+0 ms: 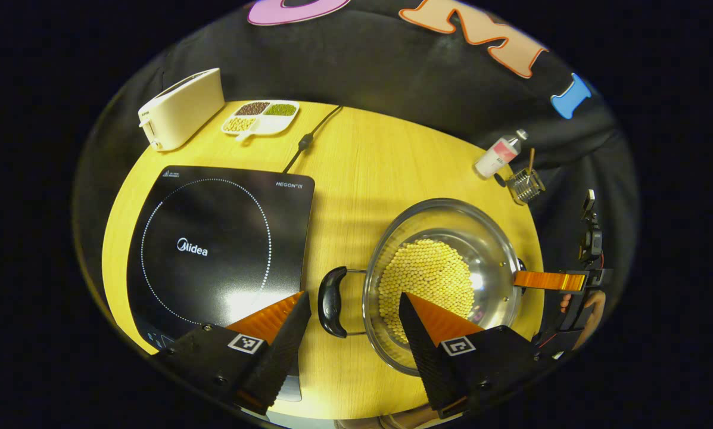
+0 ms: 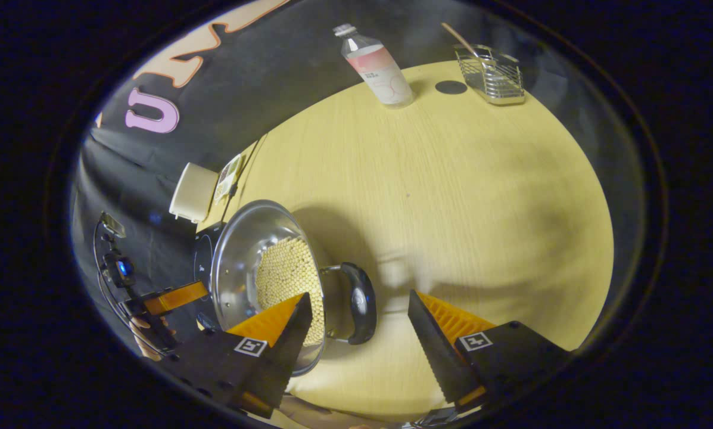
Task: First push the handle of the pot to place it horizontally, then grasp the pot with both hands and set it on the induction cooktop.
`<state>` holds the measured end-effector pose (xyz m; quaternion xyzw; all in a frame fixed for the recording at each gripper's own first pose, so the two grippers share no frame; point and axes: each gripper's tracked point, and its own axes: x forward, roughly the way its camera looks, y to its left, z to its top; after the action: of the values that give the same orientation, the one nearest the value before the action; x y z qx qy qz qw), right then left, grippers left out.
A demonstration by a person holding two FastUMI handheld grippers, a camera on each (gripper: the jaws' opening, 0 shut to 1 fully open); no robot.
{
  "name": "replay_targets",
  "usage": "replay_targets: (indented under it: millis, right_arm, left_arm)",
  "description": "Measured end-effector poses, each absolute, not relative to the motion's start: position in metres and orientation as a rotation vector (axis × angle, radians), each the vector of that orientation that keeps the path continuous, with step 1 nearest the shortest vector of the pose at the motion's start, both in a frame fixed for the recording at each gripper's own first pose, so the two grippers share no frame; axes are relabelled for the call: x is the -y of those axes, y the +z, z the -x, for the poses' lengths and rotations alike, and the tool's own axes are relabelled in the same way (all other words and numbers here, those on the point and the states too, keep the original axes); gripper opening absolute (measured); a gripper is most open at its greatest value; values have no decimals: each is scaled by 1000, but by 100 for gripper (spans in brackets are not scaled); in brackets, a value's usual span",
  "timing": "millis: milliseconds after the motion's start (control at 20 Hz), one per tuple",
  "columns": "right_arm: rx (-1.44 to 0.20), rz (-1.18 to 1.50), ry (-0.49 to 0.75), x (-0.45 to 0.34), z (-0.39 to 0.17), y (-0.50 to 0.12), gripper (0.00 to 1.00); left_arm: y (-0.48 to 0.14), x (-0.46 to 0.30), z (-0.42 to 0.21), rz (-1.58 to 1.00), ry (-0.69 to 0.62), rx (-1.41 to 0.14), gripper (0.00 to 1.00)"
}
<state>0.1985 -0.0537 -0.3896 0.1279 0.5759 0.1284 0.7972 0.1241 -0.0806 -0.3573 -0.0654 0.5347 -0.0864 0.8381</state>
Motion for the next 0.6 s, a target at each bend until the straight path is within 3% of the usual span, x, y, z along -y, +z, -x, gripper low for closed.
replay_targets:
  millis: [100, 150, 200, 300, 450, 500, 550, 600]
  right_arm:
    - [-1252, -277, 280, 52, -200, -396, 92]
    - [-1262, -276, 284, 51, -200, -401, 100]
    - [-1270, -275, 288, 49, -200, -404, 92]
    - [-1288, -269, 294, 48, -200, -411, 90]
    - [-1308, -269, 314, 42, -196, -417, 91]
    - [-1315, -270, 318, 40, -197, -419, 98]
    - [-1324, -273, 324, 38, -196, -421, 98]
    - [-1333, -277, 335, 35, -195, -423, 88]
  left_arm:
    - [-366, 79, -127, 148, -171, -1154, 93]
    - [-369, 79, -128, 152, -167, -1162, 93]
    - [-371, 81, -128, 160, -169, -1167, 93]
    - [-376, 86, -128, 176, -184, -1182, 93]
    - [-383, 92, -130, 193, -192, -1197, 93]
    - [-387, 93, -131, 198, -187, -1201, 93]
    - [-390, 93, -132, 206, -184, -1207, 93]
    - [-393, 93, -133, 218, -179, -1212, 93]
